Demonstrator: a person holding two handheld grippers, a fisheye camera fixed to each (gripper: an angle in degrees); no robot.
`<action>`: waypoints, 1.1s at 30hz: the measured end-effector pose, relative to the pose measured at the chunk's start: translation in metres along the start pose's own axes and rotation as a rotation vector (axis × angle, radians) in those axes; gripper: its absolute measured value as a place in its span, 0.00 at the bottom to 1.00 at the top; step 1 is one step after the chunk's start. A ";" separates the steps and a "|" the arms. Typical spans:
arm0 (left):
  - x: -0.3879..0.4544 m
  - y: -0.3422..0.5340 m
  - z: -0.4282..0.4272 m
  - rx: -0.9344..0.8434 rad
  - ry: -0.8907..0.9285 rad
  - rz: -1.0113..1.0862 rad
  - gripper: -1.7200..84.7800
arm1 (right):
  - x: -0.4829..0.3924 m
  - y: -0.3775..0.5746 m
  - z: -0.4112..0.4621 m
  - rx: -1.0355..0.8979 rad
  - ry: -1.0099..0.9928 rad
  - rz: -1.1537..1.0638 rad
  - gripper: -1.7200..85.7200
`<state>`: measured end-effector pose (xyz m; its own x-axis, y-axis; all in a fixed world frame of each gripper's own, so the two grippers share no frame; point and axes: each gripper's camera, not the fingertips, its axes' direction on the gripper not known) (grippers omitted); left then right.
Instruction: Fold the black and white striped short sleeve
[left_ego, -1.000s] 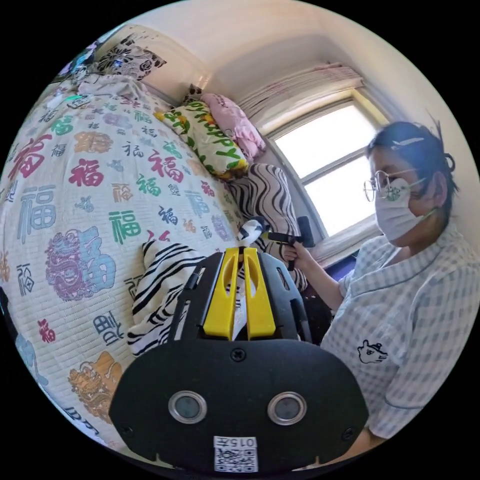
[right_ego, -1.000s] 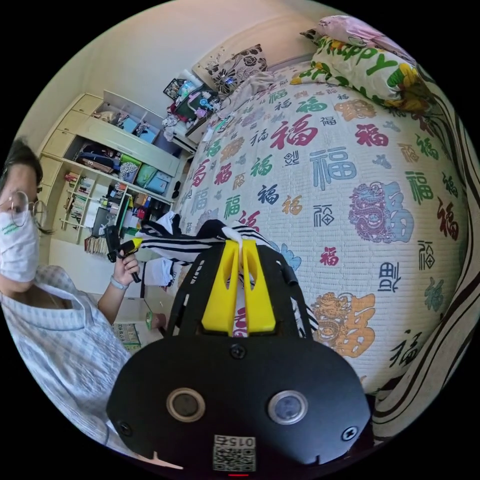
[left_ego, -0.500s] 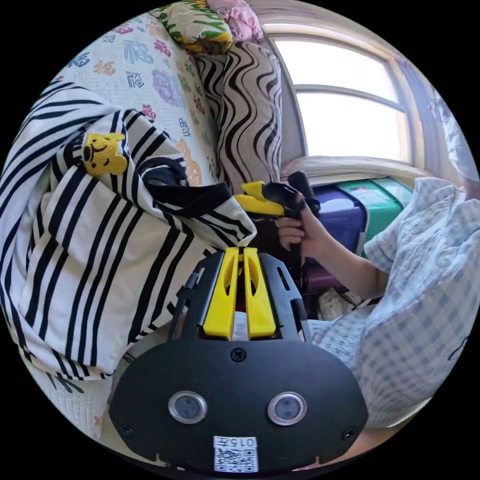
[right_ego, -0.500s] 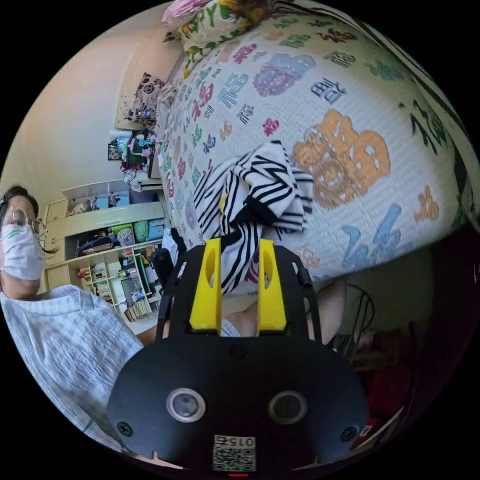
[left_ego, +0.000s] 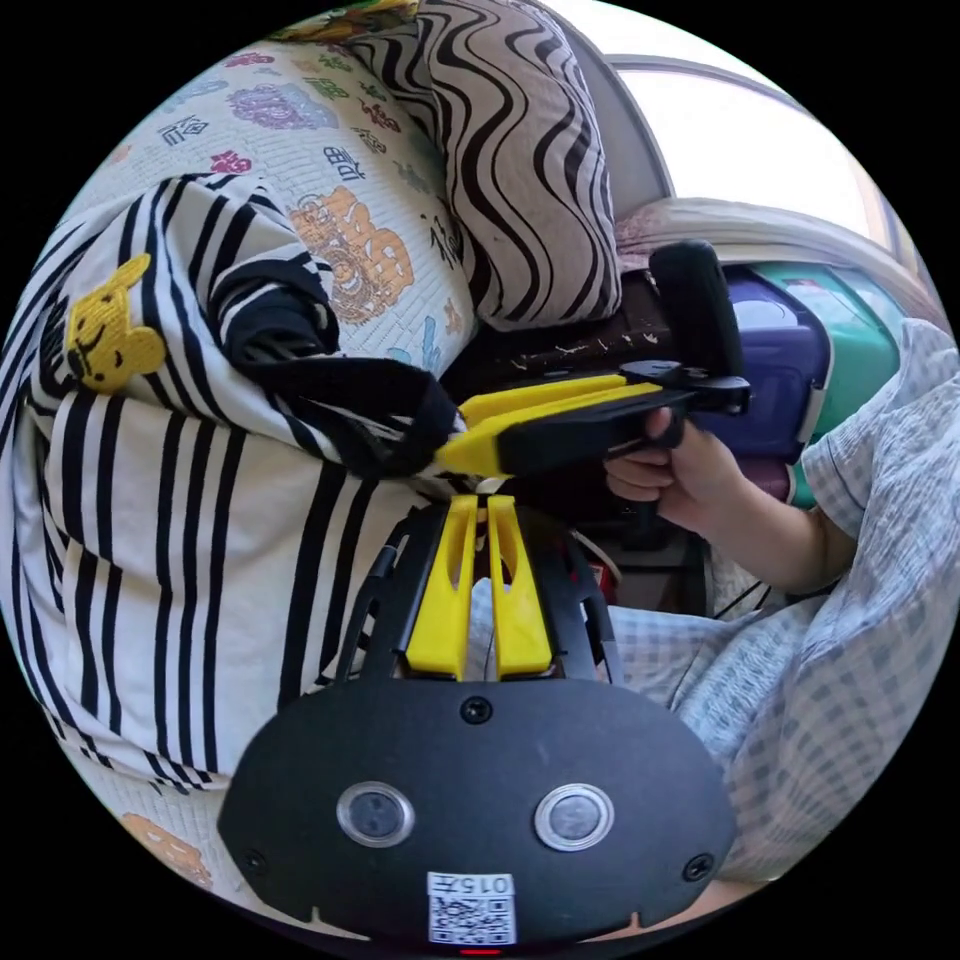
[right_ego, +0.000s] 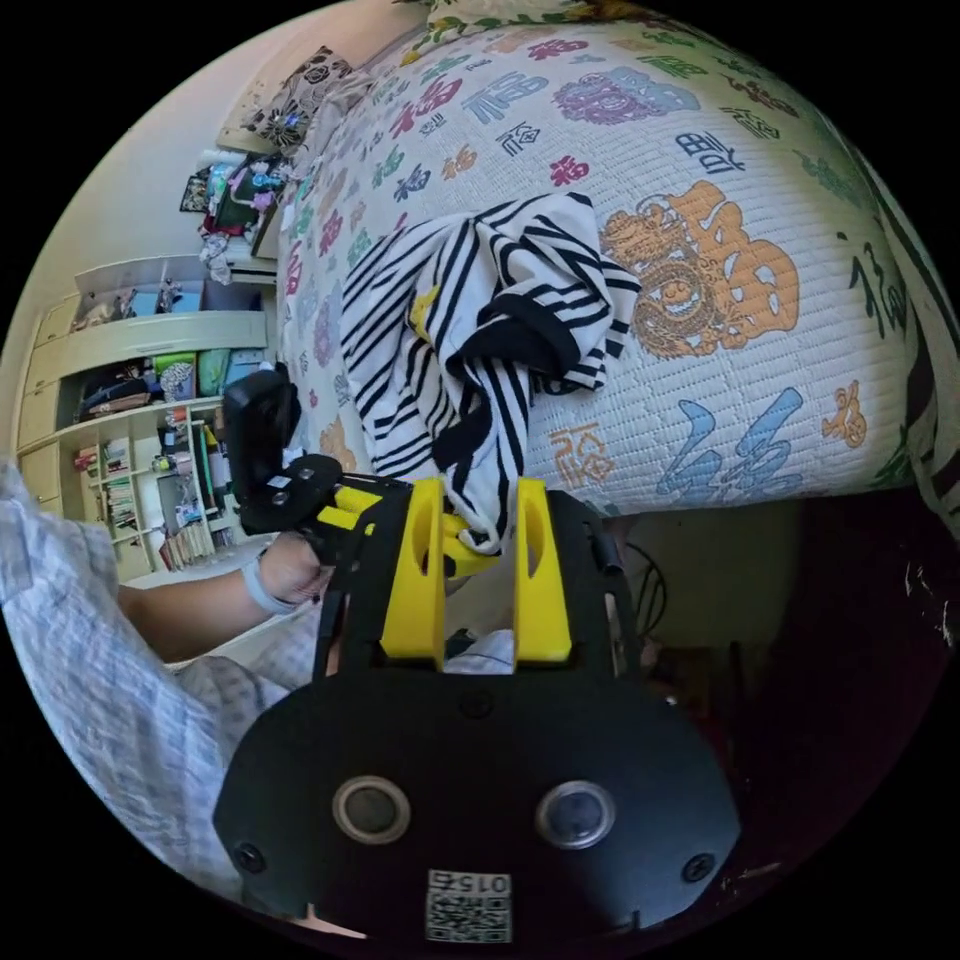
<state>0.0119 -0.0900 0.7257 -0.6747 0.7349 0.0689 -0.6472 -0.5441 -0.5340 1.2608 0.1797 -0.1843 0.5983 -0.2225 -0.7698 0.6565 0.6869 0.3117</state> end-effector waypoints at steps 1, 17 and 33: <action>0.005 -0.008 0.006 -0.032 -0.003 0.009 0.04 | 0.007 0.003 0.010 0.012 0.026 0.013 0.05; 0.090 -0.247 -0.013 -0.561 -0.368 0.648 0.17 | 0.052 0.087 0.091 0.104 -0.116 0.080 0.02; 0.129 -0.282 -0.046 -0.785 -0.466 0.638 0.01 | 0.050 0.196 0.227 0.055 -0.143 0.031 0.02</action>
<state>0.1241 0.1766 0.8466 -0.9775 0.0985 -0.1868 0.1589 -0.2397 -0.9578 1.5237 0.1463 -0.0352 0.6756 -0.3002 -0.6734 0.6583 0.6570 0.3676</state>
